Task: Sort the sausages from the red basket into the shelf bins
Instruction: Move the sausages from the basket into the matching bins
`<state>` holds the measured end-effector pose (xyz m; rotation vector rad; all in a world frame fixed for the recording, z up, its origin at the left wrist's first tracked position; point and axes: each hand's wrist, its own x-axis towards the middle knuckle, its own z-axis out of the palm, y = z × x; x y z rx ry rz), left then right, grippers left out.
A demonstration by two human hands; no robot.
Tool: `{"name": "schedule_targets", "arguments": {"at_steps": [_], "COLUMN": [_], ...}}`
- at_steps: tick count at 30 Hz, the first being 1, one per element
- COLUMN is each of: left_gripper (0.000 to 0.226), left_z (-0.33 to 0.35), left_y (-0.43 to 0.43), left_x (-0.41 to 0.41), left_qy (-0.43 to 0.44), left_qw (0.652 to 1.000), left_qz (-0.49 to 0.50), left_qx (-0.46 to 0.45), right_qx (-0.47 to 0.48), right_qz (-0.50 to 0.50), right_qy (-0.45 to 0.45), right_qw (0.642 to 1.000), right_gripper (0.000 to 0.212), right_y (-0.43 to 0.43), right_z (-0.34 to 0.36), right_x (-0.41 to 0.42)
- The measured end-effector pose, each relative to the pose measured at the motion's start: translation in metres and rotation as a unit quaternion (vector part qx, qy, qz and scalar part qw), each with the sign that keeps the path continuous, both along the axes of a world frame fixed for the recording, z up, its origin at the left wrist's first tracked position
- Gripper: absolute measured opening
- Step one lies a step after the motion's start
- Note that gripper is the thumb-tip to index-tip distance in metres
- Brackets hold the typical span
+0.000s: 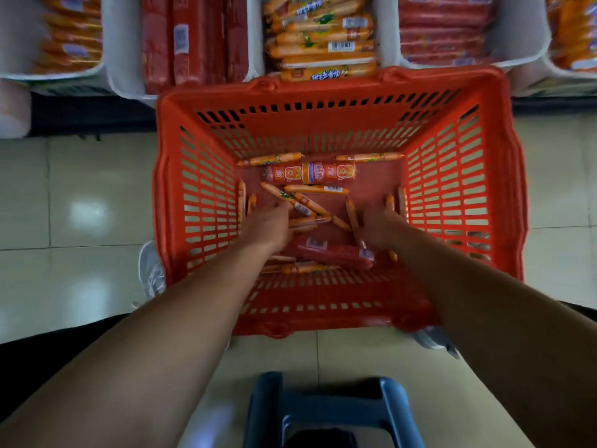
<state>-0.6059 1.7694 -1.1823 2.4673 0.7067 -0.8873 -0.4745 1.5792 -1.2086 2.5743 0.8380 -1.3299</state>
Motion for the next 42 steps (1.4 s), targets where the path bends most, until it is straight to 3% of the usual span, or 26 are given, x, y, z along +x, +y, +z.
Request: {"name": "schedule_targets", "arguments": {"at_steps": [5,12,16,19,24,28,34,42], "left_gripper": [0.039,0.030,0.025,0.035,0.047,0.046,0.055,0.042], "left_z": [-0.024,-0.034,-0.031,-0.030,-0.034,-0.036,-0.038,-0.035], "left_y": [0.008,0.018,0.020,0.022,0.020,0.021,0.020,0.016], "left_x": [0.005,0.008,0.007,0.004,0.002,0.000,-0.001,0.000], "left_qy": [0.002,0.053,0.073,0.094,0.110,0.096,0.101,0.088], "left_qw": [0.999,0.995,0.993,0.991,0.987,0.989,0.987,0.985], "left_qz": [-0.037,-0.047,-0.043,-0.035,-0.034,-0.030,-0.017,-0.015], "left_qx": [-0.019,-0.066,-0.078,-0.094,-0.114,-0.108,-0.121,-0.148], "right_qx": [0.050,0.068,0.120,0.132,0.099,0.088,0.100,0.140], "right_qz": [-0.088,-0.122,-0.101,-0.101,-0.079,-0.058,-0.069,-0.036], "right_qy": [-0.052,0.004,0.011,0.043,0.038,0.002,0.006,0.071], "right_qw": [0.993,0.990,0.988,0.985,0.991,0.994,0.993,0.987], "right_gripper": [0.054,0.049,0.032,0.020,0.031,0.019,0.037,0.070], "right_y": [0.011,0.015,0.024,0.033,0.041,0.043,0.033,0.005], "right_z": [-0.019,-0.013,-0.004,-0.005,-0.011,-0.017,-0.011,0.000], "right_x": [0.000,-0.002,-0.001,-0.006,-0.013,-0.017,-0.001,0.026]}}
